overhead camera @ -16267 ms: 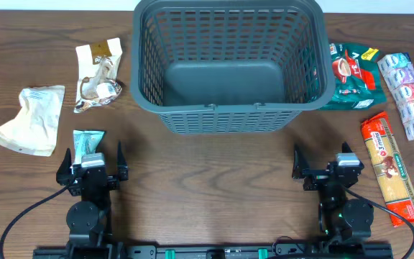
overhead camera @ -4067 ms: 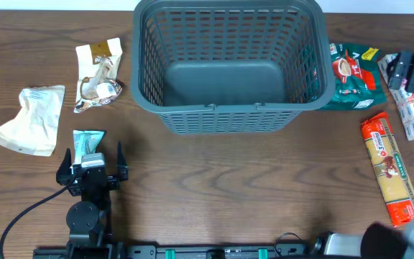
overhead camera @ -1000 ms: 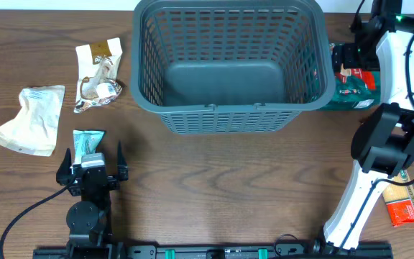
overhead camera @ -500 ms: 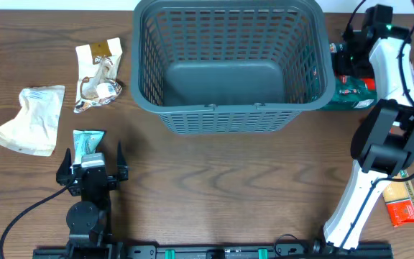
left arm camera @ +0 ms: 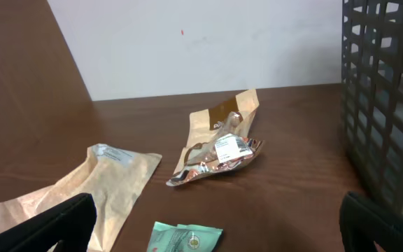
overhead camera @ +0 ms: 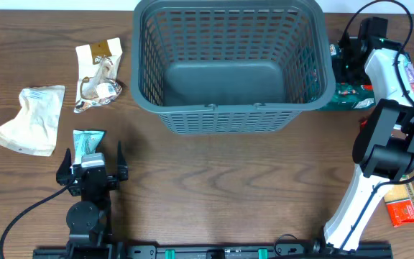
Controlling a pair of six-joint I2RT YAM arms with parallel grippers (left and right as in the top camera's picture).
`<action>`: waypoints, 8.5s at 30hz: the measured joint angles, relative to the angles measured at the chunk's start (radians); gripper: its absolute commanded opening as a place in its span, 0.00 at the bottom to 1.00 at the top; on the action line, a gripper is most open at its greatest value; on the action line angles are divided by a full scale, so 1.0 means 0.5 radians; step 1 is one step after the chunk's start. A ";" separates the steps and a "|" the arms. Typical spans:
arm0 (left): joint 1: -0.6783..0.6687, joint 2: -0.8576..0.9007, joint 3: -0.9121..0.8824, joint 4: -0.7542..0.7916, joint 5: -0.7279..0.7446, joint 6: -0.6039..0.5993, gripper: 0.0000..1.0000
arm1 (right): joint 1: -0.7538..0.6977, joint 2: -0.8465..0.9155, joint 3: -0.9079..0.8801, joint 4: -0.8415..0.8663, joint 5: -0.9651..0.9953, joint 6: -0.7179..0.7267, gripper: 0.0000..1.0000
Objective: Pack container
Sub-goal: 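Close the right gripper on the green bag and lift it, then carry the green bag left over the grey basket, then open the right gripper to drop the bag into the basket, then move the right gripper down to the orange spaghetti package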
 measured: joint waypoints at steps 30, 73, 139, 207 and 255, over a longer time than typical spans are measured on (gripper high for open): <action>0.000 0.000 0.000 0.000 0.000 0.000 0.99 | 0.000 -0.113 -0.071 -0.049 -0.031 0.036 0.02; 0.000 0.000 0.000 0.000 0.000 0.000 0.99 | 0.174 -1.801 -0.035 -0.204 0.012 0.087 0.02; 0.000 0.000 0.000 0.000 0.000 0.000 0.99 | 1.185 -0.980 0.234 -0.624 0.462 0.771 0.01; 0.000 0.000 0.000 0.000 0.001 0.000 0.99 | 0.136 -1.173 1.120 -1.651 0.494 0.581 0.77; 0.000 0.000 0.000 0.000 0.000 0.000 0.99 | -0.599 -1.549 -1.691 0.027 -0.112 0.211 0.99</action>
